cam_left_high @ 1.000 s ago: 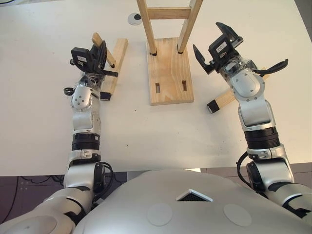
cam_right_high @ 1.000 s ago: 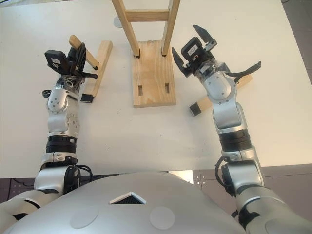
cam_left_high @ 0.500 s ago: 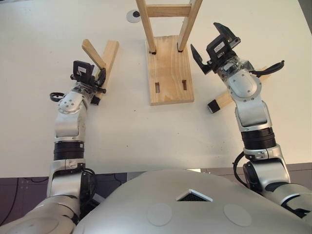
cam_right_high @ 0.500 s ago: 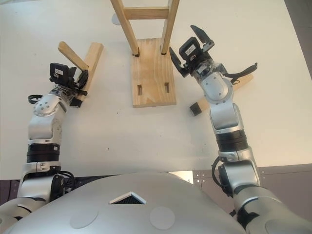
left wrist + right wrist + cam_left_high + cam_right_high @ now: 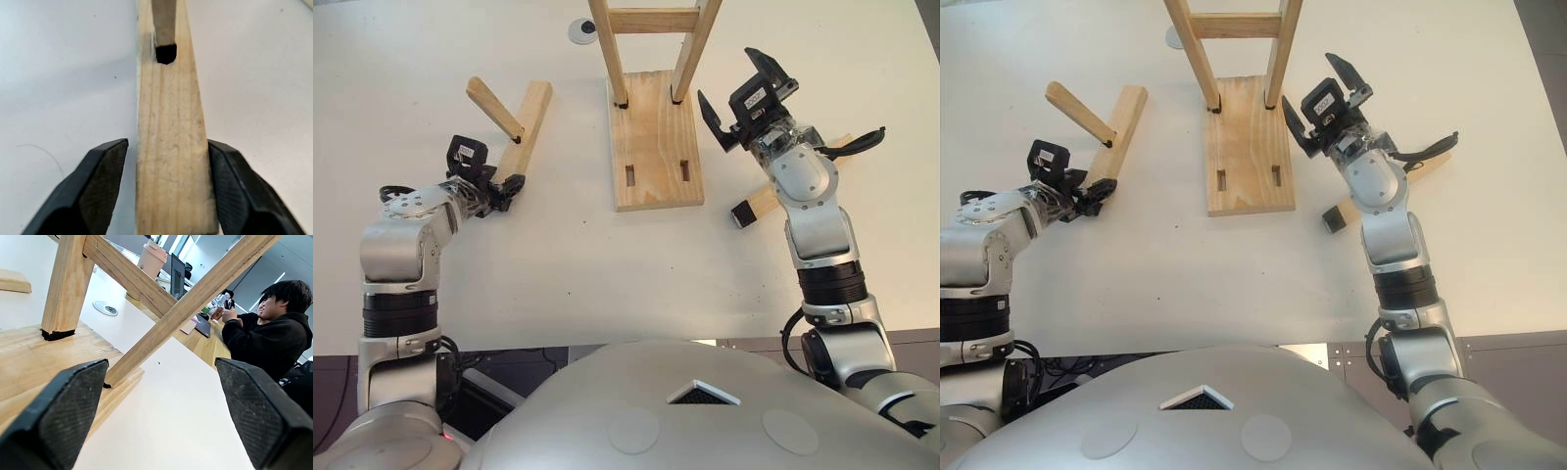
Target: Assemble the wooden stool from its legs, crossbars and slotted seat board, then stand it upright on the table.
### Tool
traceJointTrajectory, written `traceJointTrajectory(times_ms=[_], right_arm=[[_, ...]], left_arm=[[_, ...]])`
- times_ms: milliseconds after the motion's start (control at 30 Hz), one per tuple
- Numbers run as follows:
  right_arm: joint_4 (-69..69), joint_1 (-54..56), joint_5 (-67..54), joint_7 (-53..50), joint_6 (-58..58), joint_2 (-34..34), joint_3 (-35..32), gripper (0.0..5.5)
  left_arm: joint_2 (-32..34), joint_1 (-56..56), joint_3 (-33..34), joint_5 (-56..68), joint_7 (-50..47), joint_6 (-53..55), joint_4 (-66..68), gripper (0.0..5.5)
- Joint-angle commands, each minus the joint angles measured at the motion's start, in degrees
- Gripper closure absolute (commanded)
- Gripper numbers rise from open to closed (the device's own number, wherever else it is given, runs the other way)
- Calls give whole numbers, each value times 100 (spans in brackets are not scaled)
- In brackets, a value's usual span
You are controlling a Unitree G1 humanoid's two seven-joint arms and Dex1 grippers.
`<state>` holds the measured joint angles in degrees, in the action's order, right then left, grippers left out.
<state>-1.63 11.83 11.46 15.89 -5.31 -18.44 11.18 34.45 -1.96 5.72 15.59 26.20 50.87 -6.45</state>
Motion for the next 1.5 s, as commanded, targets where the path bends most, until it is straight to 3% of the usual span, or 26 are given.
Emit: traceJointTrajectory(times_ms=[33,100,367,500,633,700,800,1067,1233,1500], right_arm=[[51,102,-25,21,-19,50,-51,147],[70,143,-120,27,-75,80,-131,147],[273,613,-1330,385,-895,197,-906,147],[371,1223,-2969,1166,-2193,243,-1684,147],[348,1955,-5449,2113,-4384,103,-2569,147],[476,2388,-6735,2669,-5467,-101,-2928,119],[848,2916,-7605,3003,-6296,-310,-3168,57],[1087,3544,-7876,3670,-6894,-774,-2770,40],[1292,3695,-7703,3819,-6776,-899,-2694,40],[1531,3731,-7474,4091,-6651,-1101,-2645,176]], left_arm=[[-149,206,-123,-23,-30,145,173,318],[-259,219,-122,-5,-53,98,170,350],[-721,-125,538,457,-12,-460,111,351],[-1177,-466,1248,1429,222,-816,-391,351],[-1660,-844,1680,3180,627,-778,-1242,351],[-1751,-975,1540,4086,829,-543,-1670,351],[-1755,-1126,1233,4737,929,-363,-1924,351],[-1562,-1190,-46,4652,1474,-292,-2067,351],[-1400,-1009,-405,4272,1695,-455,-2008,351],[-1256,-869,-416,4204,1791,-631,-2045,351]])
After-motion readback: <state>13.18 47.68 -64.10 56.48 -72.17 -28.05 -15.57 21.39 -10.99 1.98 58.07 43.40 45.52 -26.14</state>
